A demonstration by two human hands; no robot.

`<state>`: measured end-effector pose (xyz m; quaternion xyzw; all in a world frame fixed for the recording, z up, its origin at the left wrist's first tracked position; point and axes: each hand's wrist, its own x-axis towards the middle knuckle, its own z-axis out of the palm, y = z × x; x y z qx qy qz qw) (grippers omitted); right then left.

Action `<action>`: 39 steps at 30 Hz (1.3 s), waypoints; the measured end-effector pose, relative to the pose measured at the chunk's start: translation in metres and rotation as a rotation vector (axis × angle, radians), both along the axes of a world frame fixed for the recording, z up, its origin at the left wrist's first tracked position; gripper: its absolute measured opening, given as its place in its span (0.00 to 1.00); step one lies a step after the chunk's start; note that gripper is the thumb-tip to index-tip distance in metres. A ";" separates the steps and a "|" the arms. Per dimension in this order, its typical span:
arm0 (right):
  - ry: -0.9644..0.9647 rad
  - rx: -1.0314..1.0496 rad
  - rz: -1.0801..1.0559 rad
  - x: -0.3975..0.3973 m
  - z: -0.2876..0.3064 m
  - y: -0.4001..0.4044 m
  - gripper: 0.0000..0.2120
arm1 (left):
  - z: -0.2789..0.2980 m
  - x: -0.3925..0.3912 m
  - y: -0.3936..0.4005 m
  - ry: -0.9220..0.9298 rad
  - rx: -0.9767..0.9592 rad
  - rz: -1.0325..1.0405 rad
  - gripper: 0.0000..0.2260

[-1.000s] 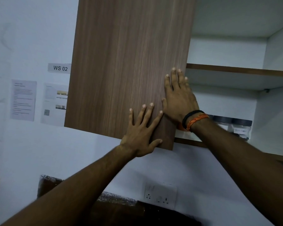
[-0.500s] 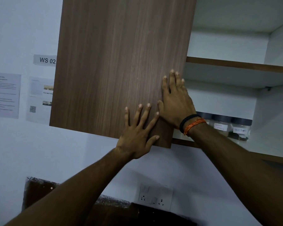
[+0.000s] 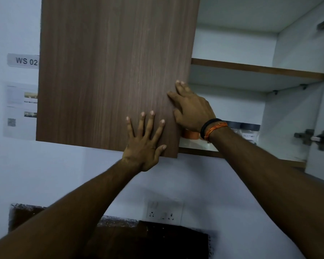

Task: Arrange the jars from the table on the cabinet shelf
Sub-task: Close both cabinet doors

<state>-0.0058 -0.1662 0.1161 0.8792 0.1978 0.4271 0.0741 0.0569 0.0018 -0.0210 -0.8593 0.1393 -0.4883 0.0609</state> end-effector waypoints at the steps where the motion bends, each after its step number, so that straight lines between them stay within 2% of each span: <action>1: 0.008 0.010 0.001 -0.008 -0.002 -0.005 0.29 | 0.001 -0.003 -0.004 0.026 -0.019 0.004 0.37; 7: 0.040 0.070 -0.055 -0.052 -0.007 -0.044 0.22 | 0.003 -0.023 -0.033 0.173 -0.128 -0.086 0.46; 11: -0.005 0.063 -0.200 -0.079 -0.001 -0.077 0.16 | 0.008 -0.042 -0.061 0.190 -0.190 -0.239 0.42; 14: -0.050 0.074 -0.284 -0.105 0.002 -0.103 0.14 | 0.013 -0.058 -0.094 0.185 -0.168 -0.370 0.38; 25: -0.114 0.104 -0.635 -0.217 0.007 -0.210 0.13 | 0.024 -0.149 -0.263 0.251 0.028 -0.958 0.32; 31: -0.227 0.019 -0.784 -0.283 0.015 -0.262 0.13 | 0.022 -0.227 -0.343 0.307 0.046 -1.324 0.36; 39: -0.455 -0.094 -0.887 -0.353 0.018 -0.305 0.12 | 0.021 -0.310 -0.412 0.272 0.001 -1.528 0.36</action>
